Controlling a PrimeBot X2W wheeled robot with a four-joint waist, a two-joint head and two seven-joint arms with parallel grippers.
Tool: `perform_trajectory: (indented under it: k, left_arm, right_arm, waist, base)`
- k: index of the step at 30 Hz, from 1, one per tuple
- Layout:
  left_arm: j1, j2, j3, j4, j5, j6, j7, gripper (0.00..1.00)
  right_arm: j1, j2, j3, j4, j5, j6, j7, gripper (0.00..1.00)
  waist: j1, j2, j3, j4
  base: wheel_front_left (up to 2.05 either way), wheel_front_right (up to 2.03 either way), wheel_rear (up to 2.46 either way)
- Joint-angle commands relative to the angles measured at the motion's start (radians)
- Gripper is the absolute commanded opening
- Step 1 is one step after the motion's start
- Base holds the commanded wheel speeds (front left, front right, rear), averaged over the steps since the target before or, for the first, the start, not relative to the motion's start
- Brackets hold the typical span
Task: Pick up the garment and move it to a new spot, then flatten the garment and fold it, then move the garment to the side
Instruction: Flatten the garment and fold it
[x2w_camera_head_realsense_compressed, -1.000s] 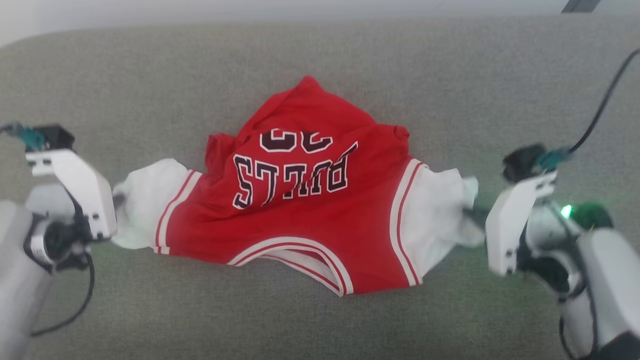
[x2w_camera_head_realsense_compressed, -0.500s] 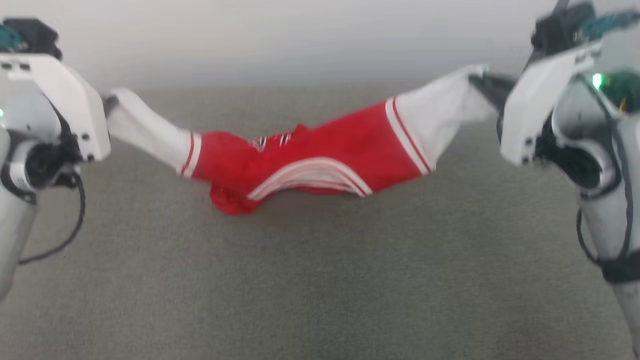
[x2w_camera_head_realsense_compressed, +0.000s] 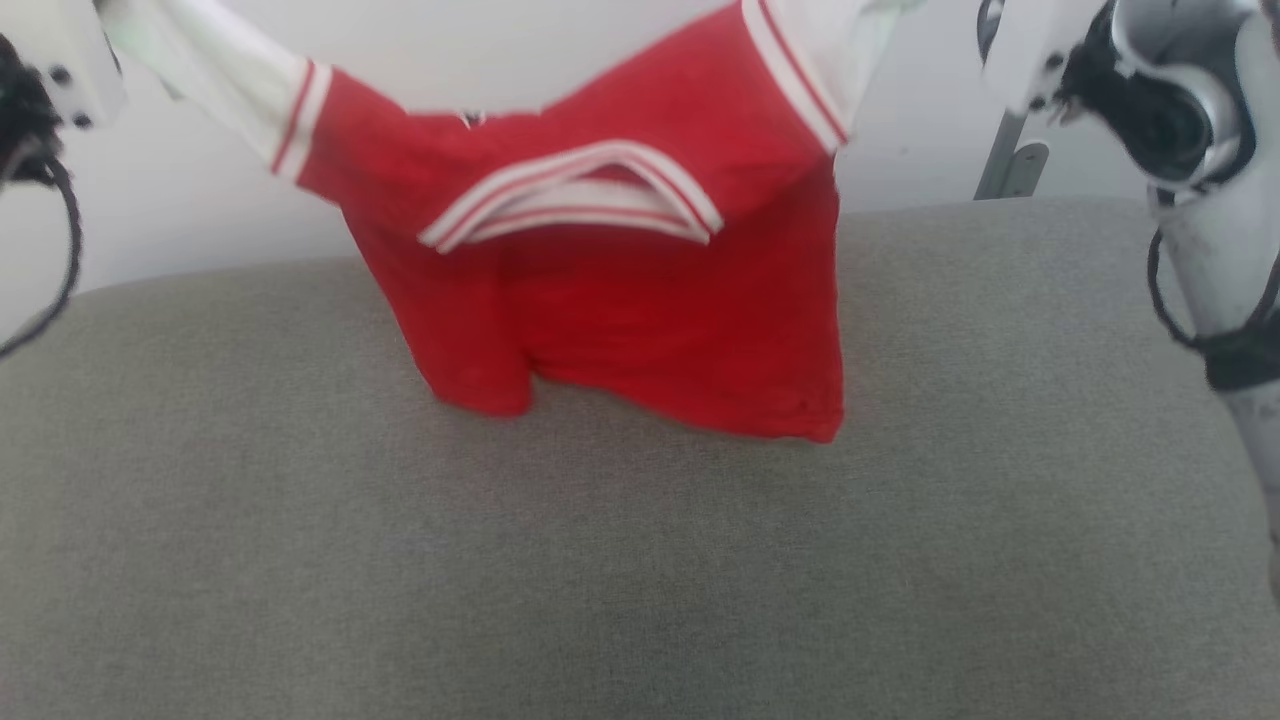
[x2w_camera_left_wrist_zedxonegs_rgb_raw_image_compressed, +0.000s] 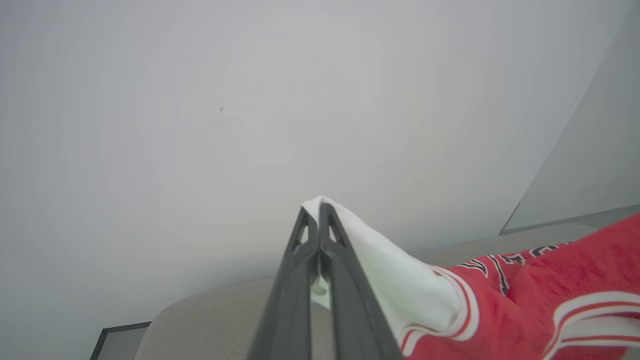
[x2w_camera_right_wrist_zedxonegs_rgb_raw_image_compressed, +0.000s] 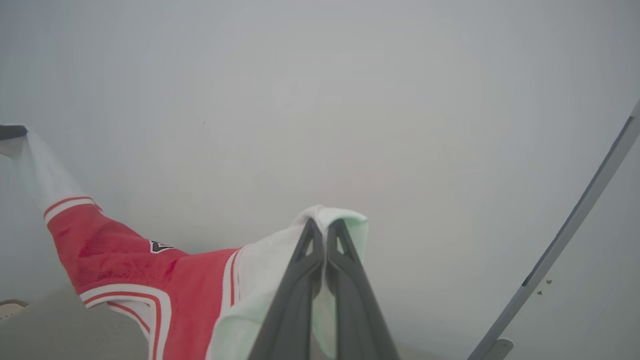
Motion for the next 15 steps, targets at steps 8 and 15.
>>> perform_trajectory:
  k: [8, 15]
  left_arm:
    - [-0.097, -0.016, -0.005, 0.065, 0.039, -0.019, -0.057, 0.00]
    - [-0.139, -0.035, -0.008, 0.127, 0.052, -0.041, -0.113, 0.00]
  right_arm:
    - [-0.112, 0.007, 0.044, 0.133, 0.035, 0.000, -0.088, 0.00]
    - [-0.161, 0.002, 0.094, 0.221, 0.049, 0.000, -0.155, 0.00]
  waist:
    - [0.0000, -0.0001, -0.005, -0.004]
    - [0.0000, -0.0001, 0.038, -0.003]
  base:
    - [0.00, 0.00, 0.00]
    - [0.00, 0.00, 0.00]
